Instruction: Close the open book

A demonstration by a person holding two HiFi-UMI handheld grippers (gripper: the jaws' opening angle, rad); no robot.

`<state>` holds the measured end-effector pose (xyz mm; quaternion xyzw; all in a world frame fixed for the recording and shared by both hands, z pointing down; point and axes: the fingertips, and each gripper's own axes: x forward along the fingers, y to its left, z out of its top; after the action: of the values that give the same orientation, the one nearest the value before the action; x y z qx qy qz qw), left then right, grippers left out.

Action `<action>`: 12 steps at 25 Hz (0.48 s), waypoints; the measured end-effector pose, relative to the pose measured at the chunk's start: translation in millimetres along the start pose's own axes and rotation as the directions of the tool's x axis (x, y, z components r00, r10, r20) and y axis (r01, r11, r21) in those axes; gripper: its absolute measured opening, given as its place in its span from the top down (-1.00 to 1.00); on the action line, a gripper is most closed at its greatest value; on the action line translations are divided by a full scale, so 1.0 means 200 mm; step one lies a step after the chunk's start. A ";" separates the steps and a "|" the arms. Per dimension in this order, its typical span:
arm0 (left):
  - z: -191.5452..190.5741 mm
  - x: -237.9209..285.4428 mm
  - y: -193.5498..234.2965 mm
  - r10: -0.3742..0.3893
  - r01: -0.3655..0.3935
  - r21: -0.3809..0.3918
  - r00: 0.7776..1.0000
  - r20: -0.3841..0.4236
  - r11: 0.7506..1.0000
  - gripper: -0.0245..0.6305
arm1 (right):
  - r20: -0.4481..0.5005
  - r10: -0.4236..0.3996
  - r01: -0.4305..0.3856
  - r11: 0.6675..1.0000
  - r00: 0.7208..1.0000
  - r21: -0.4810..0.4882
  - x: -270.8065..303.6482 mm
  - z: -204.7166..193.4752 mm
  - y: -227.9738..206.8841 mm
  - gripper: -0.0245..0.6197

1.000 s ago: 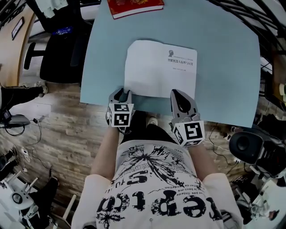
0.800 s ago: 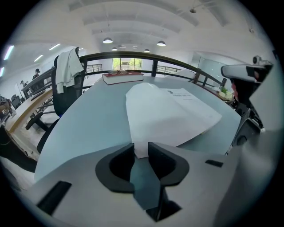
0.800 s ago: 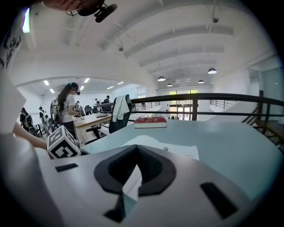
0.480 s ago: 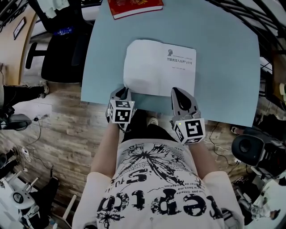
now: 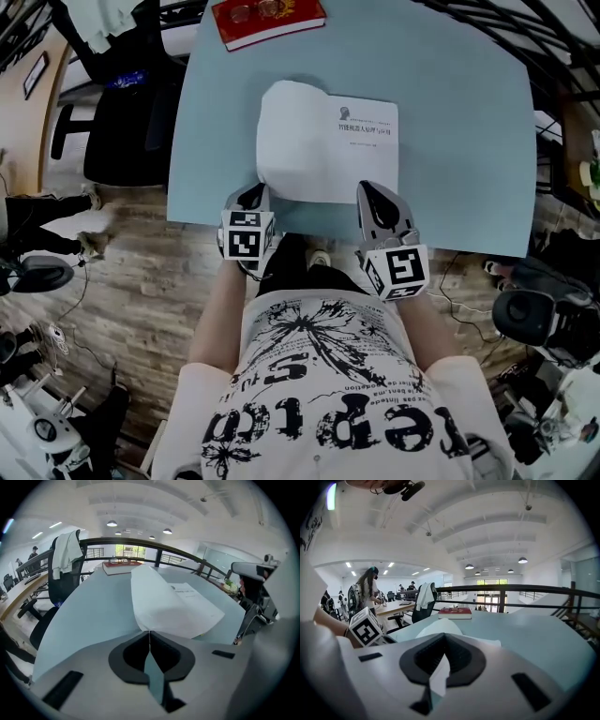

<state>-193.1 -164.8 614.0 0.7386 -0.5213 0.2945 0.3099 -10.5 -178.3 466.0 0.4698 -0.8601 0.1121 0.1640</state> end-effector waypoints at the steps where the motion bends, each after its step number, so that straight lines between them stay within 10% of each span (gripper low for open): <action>1: 0.03 -0.02 -0.01 -0.010 0.010 0.005 1.000 0.018 1.000 0.86 | 0.004 -0.007 0.007 1.000 1.000 -0.001 0.00 0.01 0.00 0.89; 12: 0.34 -0.12 -0.28 -0.177 0.164 0.111 0.976 0.125 0.980 0.86 | 0.065 -0.138 0.137 0.990 0.988 0.020 -0.08 0.11 -0.15 0.89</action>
<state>-138.6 -188.5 543.6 0.8133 -0.4602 0.2422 0.2611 19.0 -189.8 440.6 0.5326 -0.8298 0.0919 0.1391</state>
